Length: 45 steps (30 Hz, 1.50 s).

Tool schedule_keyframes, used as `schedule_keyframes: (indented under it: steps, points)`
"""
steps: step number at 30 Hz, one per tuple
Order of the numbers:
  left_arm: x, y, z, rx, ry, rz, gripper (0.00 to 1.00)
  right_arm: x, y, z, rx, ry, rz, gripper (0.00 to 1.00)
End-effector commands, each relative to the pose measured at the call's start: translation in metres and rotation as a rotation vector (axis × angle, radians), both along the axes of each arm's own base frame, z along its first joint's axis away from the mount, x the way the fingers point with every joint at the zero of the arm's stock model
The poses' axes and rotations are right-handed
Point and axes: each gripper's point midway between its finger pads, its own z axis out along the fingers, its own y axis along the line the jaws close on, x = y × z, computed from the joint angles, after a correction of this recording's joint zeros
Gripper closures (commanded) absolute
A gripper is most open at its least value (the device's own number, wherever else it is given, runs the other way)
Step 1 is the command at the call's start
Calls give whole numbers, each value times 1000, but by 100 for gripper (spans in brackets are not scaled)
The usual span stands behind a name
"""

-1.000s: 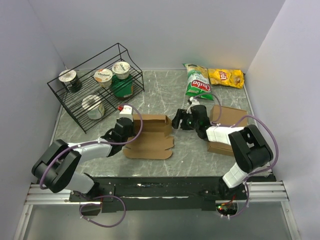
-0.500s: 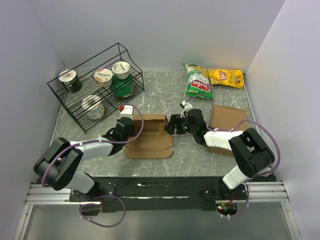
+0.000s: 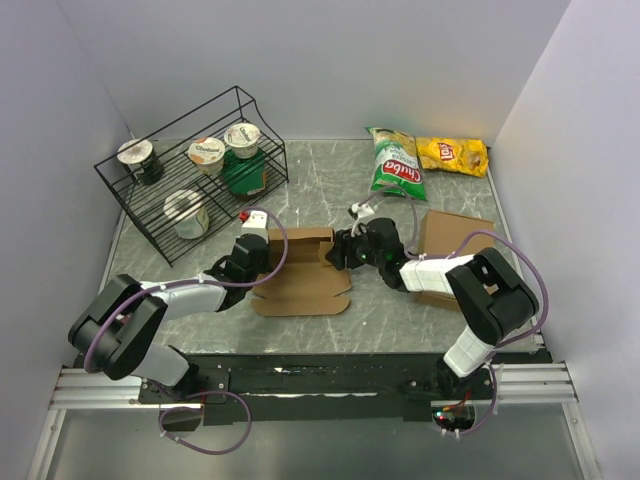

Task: Fold the paper box
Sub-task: Fold the paper box at the center of the board.

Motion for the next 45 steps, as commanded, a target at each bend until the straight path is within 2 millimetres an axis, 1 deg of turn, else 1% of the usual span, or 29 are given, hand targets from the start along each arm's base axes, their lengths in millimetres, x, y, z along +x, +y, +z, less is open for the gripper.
schedule_keyframes:
  steps: [1, 3, 5, 6, 7, 9, 11, 12, 15, 21, 24, 25, 26, 27, 29, 32, 35, 36, 37, 39, 40, 41, 42, 43, 44, 45]
  points:
    - [2, -9, 4, -25, -18, -43, 99, 28, 10, 24, 1, -122, -36, 44]
    - [1, -10, 6, -33, -29, -49, 99, 34, 4, 21, -19, -122, -103, 47]
    - [-1, -11, 5, -33, -27, -54, 99, 36, 3, 20, -14, -119, -145, 50]
    - [-1, -11, 4, -31, -25, -55, 99, 41, -1, 20, -27, -127, -189, 51]
    - [-2, -12, 5, -30, -27, -56, 99, 42, 0, 19, -30, -126, -203, 56]
    - [-5, -17, 2, -24, -21, -68, 99, 48, -2, 21, -46, -143, -256, 59]
    - [-7, -18, 0, -13, -20, -66, 99, 52, -1, 20, -51, -148, -277, 65]
    - [-8, -19, 0, -9, -18, -68, 99, 53, 0, 21, -50, -153, -284, 66]
    - [-10, -21, -2, -10, -10, -65, 99, 59, -4, 24, -57, -170, -333, 67]
    - [-14, -23, -3, -14, -4, -74, 99, 65, -14, 18, -88, -170, -394, 75]
    - [-19, -25, -5, -10, 5, -83, 99, 69, -20, 14, -102, -156, -458, 82]
    - [-20, -25, -5, -9, 7, -85, 99, 70, -24, 11, -114, -137, -481, 88]
    - [-21, -26, -6, -9, 9, -87, 99, 71, -27, 10, -124, -128, -501, 91]
    - [-23, -28, -5, -10, 7, -94, 99, 74, -30, 10, -136, -131, -531, 92]
    - [-26, -30, -7, -10, 9, -103, 99, 74, -35, 5, -155, -111, -561, 95]
    - [-29, -33, -7, -13, 9, -111, 99, 77, -38, 4, -168, -107, -592, 96]
    - [-29, -32, -8, -6, 13, -98, 99, 76, -49, -1, -212, -96, -633, 100]
    - [-29, -31, -7, -9, 14, -91, 99, 76, -51, -1, -221, -99, -644, 100]
    - [-29, -31, -6, -9, 14, -89, 99, 76, -57, -1, -235, -105, -674, 100]
    - [-32, -34, -2, -17, 7, -122, 99, 76, -63, 3, -240, -123, -701, 100]
    - [-33, -39, 2, -28, -4, -153, 99, 77, -65, 5, -247, -140, -705, 100]
    - [-38, -49, 6, -41, -6, -230, 99, 76, -66, 5, -252, -150, -700, 100]
    - [-42, -54, 7, -45, -1, -274, 99, 79, -62, 12, -229, -179, -697, 100]
    - [-44, -58, 8, -45, 3, -304, 99, 80, -63, 14, -246, -201, -680, 100]
    - [-52, -63, 4, -39, 40, -357, 99, 79, -61, 15, -246, -208, -662, 100]
    - [-52, -68, 7, -38, 46, -387, 99, 82, -55, 21, -215, -234, -640, 100]
